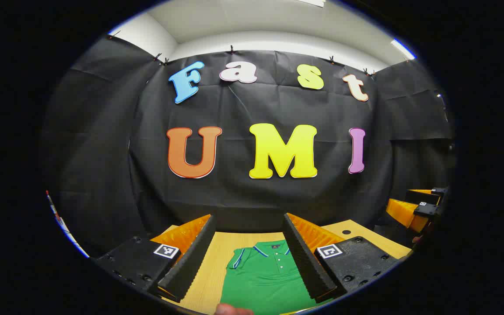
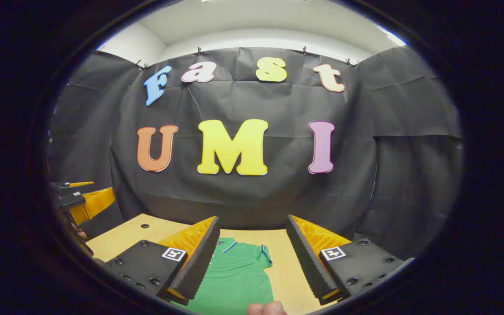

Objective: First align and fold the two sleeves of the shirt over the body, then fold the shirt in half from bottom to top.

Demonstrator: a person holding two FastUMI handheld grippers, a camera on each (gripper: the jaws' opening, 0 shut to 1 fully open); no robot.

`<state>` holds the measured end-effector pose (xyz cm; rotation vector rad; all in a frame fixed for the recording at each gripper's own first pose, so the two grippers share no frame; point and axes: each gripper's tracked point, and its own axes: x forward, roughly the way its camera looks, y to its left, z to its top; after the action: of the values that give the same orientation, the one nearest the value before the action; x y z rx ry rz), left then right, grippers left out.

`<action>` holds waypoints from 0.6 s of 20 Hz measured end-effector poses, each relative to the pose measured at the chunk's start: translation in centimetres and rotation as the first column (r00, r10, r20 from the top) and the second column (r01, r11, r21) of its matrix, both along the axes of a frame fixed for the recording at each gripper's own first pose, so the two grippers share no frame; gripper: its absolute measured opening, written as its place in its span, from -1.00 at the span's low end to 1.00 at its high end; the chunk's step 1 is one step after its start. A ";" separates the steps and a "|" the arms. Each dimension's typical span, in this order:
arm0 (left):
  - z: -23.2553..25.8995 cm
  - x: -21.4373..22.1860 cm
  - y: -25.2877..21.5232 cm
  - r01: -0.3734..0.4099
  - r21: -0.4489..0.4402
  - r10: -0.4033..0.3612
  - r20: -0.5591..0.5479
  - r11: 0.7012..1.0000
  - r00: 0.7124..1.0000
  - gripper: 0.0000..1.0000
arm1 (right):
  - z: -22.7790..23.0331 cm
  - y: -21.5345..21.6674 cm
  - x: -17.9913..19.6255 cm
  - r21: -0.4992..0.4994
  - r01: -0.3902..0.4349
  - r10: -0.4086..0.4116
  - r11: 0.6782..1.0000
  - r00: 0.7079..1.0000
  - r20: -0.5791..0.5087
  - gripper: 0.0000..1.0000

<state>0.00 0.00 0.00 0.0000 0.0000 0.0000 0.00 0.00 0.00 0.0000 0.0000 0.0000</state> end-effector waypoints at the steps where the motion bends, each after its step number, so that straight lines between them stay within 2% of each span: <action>1: -0.1 0.4 0.1 -0.004 0.002 0.004 -0.001 1.000 1.000 1.00 | -0.1 0.2 0.7 -0.004 -0.005 0.005 1.000 1.000 -0.005 0.87; 6: -1.0 1.5 0.6 -0.016 -0.011 0.015 -0.027 1.000 1.000 0.96 | -0.8 0.7 2.9 -0.007 -0.023 0.023 1.000 0.999 -0.041 0.86; 12: -1.3 1.9 1.0 -0.016 -0.001 0.016 -0.039 1.000 0.999 0.97 | -0.7 1.0 3.5 -0.016 -0.029 0.029 0.999 0.999 -0.046 0.87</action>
<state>1.95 0.98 -1.33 -0.0010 0.0387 0.0160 3.53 0.99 -0.71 -0.0166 0.0453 0.0290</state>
